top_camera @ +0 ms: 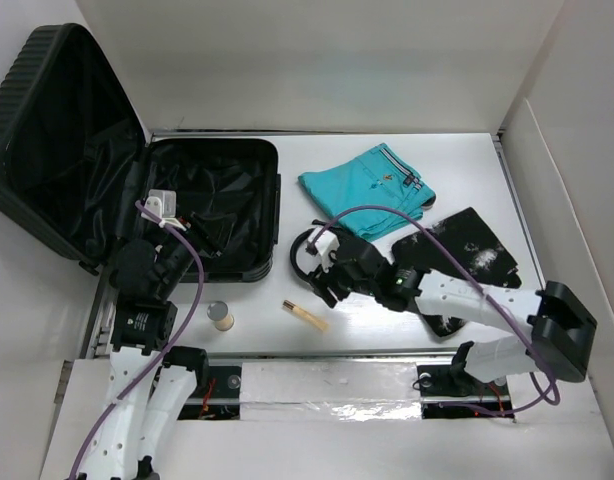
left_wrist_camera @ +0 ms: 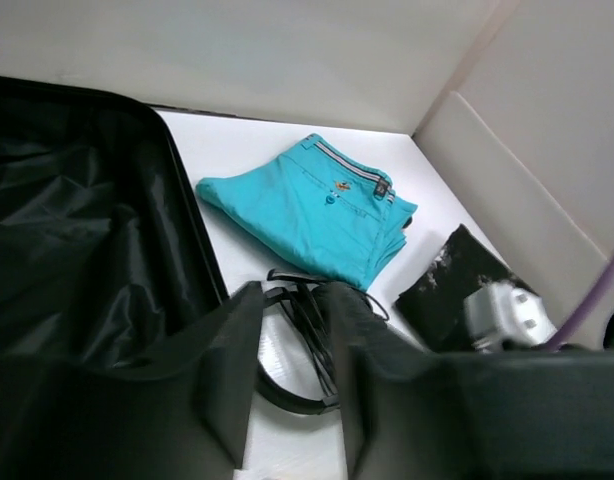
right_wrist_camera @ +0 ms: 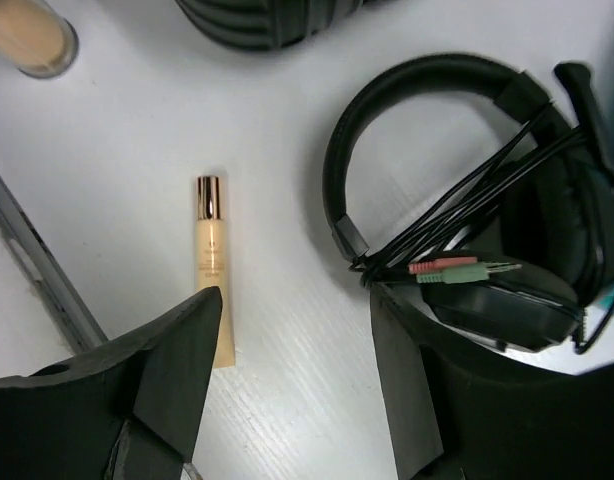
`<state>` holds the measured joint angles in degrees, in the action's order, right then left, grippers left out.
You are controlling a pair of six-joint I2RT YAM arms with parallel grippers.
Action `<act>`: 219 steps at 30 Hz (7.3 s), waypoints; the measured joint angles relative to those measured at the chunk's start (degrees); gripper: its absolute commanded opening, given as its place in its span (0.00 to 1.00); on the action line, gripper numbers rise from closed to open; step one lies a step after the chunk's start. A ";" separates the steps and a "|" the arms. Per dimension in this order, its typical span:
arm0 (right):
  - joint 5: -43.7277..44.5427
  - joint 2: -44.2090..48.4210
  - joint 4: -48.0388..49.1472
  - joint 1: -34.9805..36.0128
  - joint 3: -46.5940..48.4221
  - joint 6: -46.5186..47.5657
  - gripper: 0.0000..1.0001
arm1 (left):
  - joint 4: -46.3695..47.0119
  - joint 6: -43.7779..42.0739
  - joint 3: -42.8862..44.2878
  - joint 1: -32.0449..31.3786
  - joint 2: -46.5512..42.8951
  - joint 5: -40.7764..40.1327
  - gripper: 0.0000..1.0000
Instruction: Pack the luggage
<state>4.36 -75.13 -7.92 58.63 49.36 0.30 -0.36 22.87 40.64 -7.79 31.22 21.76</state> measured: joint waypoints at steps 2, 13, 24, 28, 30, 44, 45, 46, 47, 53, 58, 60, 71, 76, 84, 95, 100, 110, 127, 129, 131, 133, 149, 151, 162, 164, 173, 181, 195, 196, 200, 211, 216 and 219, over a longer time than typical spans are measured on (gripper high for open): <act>0.15 -2.45 -0.04 0.37 0.07 -0.04 0.67 | -0.31 -0.04 0.00 0.00 -0.02 -0.48 0.38; 0.68 -17.40 -0.59 7.82 4.20 -0.04 0.67 | -0.98 -0.04 0.00 0.00 -1.46 -1.88 0.43; 2.27 -27.15 1.99 7.74 8.50 -0.26 0.23 | -1.01 -0.04 0.00 0.00 -1.49 -1.90 0.43; 2.67 -27.23 2.12 7.85 8.90 -0.26 0.18 | -1.01 -0.04 0.00 0.00 -1.51 -1.90 0.43; 2.82 -26.51 0.85 7.82 9.07 -0.22 0.18 | -1.01 -0.04 0.00 0.00 -1.51 -1.92 0.43; -0.02 -28.61 4.61 3.26 48.68 6.78 0.82 | -5.25 0.85 1.20 0.00 -6.01 -14.86 0.45; -0.74 -29.14 5.75 2.93 48.50 6.80 0.82 | -5.53 1.07 1.27 0.00 -7.21 -16.55 0.45; -1.77 -29.20 6.38 2.75 47.10 6.73 0.81 | -5.64 1.33 1.29 0.00 -8.50 -18.10 0.45; -2.71 -29.00 7.28 2.67 44.74 6.49 0.79 | -5.66 1.49 1.31 0.00 -9.53 -19.32 0.46; -8.87 -26.69 10.54 3.74 26.51 4.96 0.38 | -5.60 2.08 2.03 0.00 -11.10 -22.16 0.46; -11.50 -26.91 12.33 8.02 22.60 5.31 0.92 | -5.73 2.27 2.03 0.00 -11.08 -22.77 0.46; -12.24 -27.06 13.62 9.99 22.60 5.70 0.96 | -5.73 2.34 2.03 0.00 -11.08 -23.04 0.49; -13.90 -38.12 15.21 15.26 27.67 7.98 0.98 | -5.75 2.69 2.03 0.00 -11.13 -23.54 0.51; -13.11 -43.19 15.89 15.26 31.41 8.48 0.95 | -5.79 2.71 2.03 0.00 -11.26 -23.63 0.51; -7.69 -46.77 24.20 15.21 32.46 6.51 0.57 | -6.10 2.69 2.03 0.00 -11.63 -23.69 0.51; -8.50 -36.30 25.92 10.54 31.54 5.62 0.36 | -6.54 2.69 2.08 0.00 -12.02 -23.87 0.51; -8.02 -35.01 25.66 4.24 45.97 5.75 0.93 | -6.56 2.69 2.10 0.00 -12.02 -24.13 0.51; -6.40 -28.83 26.43 -2.40 22.91 2.51 0.27 | -6.75 2.67 2.12 0.00 -12.22 -24.44 0.51; 6.67 -27.85 17.81 -1.92 11.43 2.03 0.65 | -6.71 2.67 2.12 0.00 -12.04 -23.26 0.51; 7.37 -27.74 17.77 -1.92 9.25 1.53 0.64 | -6.69 2.67 2.12 0.00 -12.02 -23.26 0.51; 7.78 -27.67 17.38 -1.92 7.34 1.09 0.62 | -6.69 2.67 2.12 0.00 -12.02 -23.26 0.51; 7.78 -27.67 16.24 -1.92 6.78 0.94 0.57 | -6.67 2.67 2.12 0.00 -11.93 -23.23 0.51; 10.38 -11.15 12.22 1.09 8.17 0.28 0.00 | -6.47 2.67 2.12 0.00 -11.93 -22.67 0.51; 10.36 -9.75 12.46 1.11 12.48 1.84 0.00 | -6.45 2.67 2.12 0.00 -11.93 -22.64 0.51; -6.67 -39.32 15.91 -1.16 57.48 9.66 0.83 | -6.60 2.67 2.12 0.00 -12.39 -23.41 0.51; -11.13 -46.73 14.45 -1.99 67.12 10.64 0.92 | -6.60 2.67 2.12 0.00 -12.72 -23.82 0.51; -16.22 -37.42 16.02 -6.43 41.07 10.34 0.21 | -6.71 2.67 2.12 0.00 -13.11 -23.74 0.51; -11.69 -14.10 21.79 -13.94 15.32 6.29 0.00 | -4.83 2.80 2.12 0.00 -11.89 -20.74 0.36; -0.20 16.57 13.94 -24.57 0.24 -1.25 0.71 | 6.58 9.51 10.45 -4.48 22.67 -6.67 0.00; 0.52 18.58 13.46 -25.31 -0.28 -1.68 0.70 | 7.10 9.81 12.68 -7.17 26.62 -7.76 0.00; 2.29 26.77 13.42 -28.68 -4.39 -2.91 0.29 | 6.95 10.40 21.33 -18.45 41.16 -14.38 0.00; 0.50 31.95 12.74 -35.19 -8.13 -6.67 0.69 | 3.41 15.87 34.42 -30.21 66.31 -28.94 0.62; -1.46 31.98 12.81 -36.22 -8.39 -6.84 0.71 | 4.37 21.73 35.34 -30.34 71.12 -29.51 0.79; -2.27 31.98 12.85 -36.35 -8.79 -6.99 0.71 | 4.66 24.96 35.34 -30.29 73.88 -30.38 0.80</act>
<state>2.09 -43.16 4.93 22.28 40.58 -6.70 4.29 47.83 75.99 -38.09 105.10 -8.62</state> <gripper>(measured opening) 0.712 0.793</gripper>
